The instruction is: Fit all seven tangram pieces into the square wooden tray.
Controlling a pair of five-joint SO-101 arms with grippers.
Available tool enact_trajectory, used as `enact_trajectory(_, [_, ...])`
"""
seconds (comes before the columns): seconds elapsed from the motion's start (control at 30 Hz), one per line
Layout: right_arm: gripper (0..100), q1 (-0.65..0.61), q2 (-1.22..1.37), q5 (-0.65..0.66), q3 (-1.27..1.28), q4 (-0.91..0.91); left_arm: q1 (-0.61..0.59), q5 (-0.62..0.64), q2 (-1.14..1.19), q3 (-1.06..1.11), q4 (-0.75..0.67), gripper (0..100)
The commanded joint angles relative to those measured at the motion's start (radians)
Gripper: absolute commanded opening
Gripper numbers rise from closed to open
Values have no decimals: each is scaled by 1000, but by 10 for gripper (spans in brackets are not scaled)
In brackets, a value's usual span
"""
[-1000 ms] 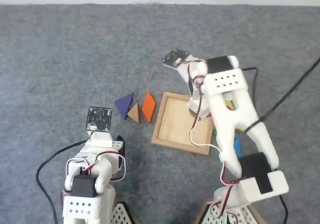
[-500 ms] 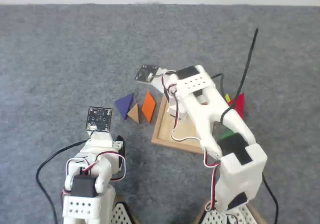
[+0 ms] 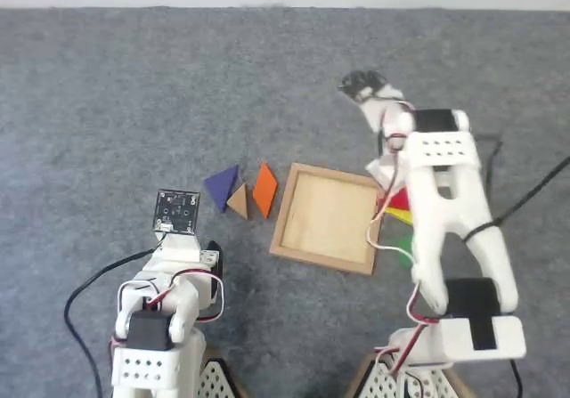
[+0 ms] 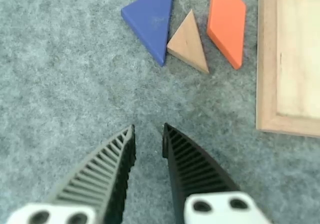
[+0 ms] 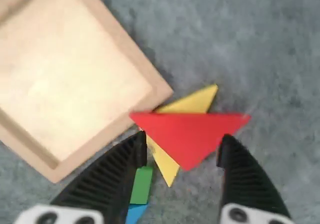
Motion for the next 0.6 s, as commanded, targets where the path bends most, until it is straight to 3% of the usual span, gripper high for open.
enact_trajectory(0.0, [289, 74, 42, -25, 3, -30, 3, -5, -20, -13, 6, 93])
enact_trajectory(0.2, [278, 226, 163, -215, -74, -71, 3, -5, -20, -13, 6, 93])
enact_trajectory(0.33, [277, 335, 248, -244, -110, -81, 3, -5, -20, -13, 6, 93])
enact_trajectory(0.57, [277, 297, 354, -222, -114, -119, 3, -5, -20, -13, 6, 93])
